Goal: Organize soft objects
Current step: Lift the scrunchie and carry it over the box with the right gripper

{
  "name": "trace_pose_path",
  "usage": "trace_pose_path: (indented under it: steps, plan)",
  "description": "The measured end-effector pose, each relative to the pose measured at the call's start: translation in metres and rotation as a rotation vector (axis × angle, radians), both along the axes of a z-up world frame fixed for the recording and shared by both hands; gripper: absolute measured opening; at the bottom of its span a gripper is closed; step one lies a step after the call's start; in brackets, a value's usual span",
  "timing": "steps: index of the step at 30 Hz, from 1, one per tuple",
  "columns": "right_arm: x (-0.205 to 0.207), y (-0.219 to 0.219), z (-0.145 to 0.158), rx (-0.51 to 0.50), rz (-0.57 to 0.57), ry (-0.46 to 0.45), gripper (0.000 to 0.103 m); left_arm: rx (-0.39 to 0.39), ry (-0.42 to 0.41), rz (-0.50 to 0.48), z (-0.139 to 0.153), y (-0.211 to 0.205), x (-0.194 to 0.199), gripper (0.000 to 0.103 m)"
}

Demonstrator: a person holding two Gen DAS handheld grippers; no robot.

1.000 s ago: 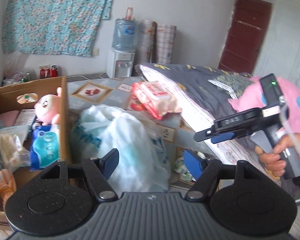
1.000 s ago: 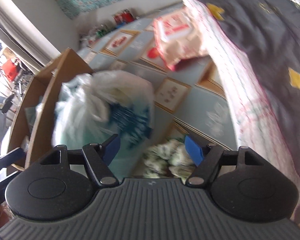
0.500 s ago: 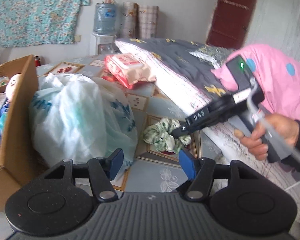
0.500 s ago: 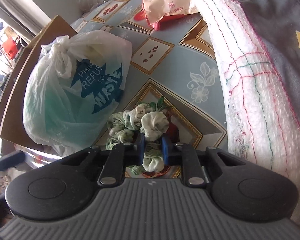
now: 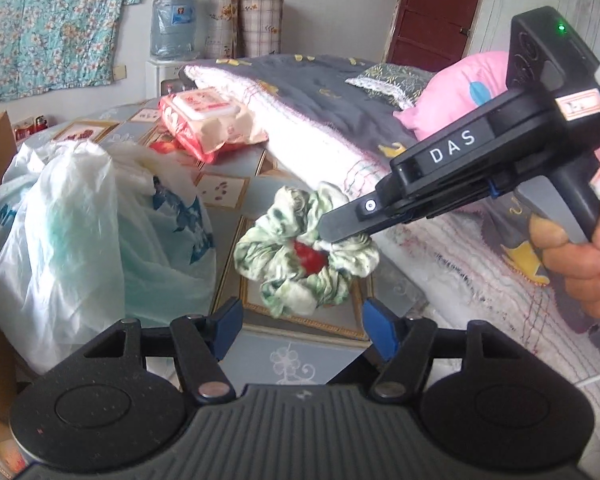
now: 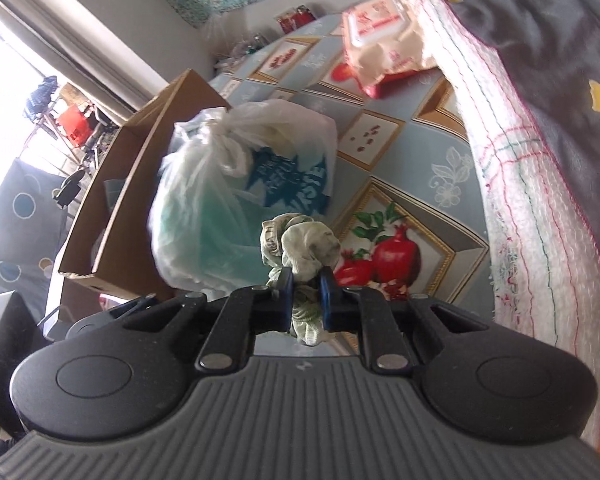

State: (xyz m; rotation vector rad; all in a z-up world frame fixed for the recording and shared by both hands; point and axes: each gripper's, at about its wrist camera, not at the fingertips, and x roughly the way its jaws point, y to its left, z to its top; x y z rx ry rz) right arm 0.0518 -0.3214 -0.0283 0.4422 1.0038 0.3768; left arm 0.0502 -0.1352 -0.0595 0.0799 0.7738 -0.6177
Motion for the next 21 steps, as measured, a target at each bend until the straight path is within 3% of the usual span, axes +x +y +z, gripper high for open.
trace_pose_path:
  steps: [11, 21]
  plan:
    - [-0.026, 0.043, 0.089, -0.031, 0.114, -0.183, 0.012, -0.102, -0.138, 0.065, 0.056, 0.032, -0.023, 0.064]
    - [0.001, 0.167, 0.152, -0.007, 0.4, -0.334, 0.012, -0.144, -0.26, 0.35, 0.104, 0.132, -0.053, 0.064]
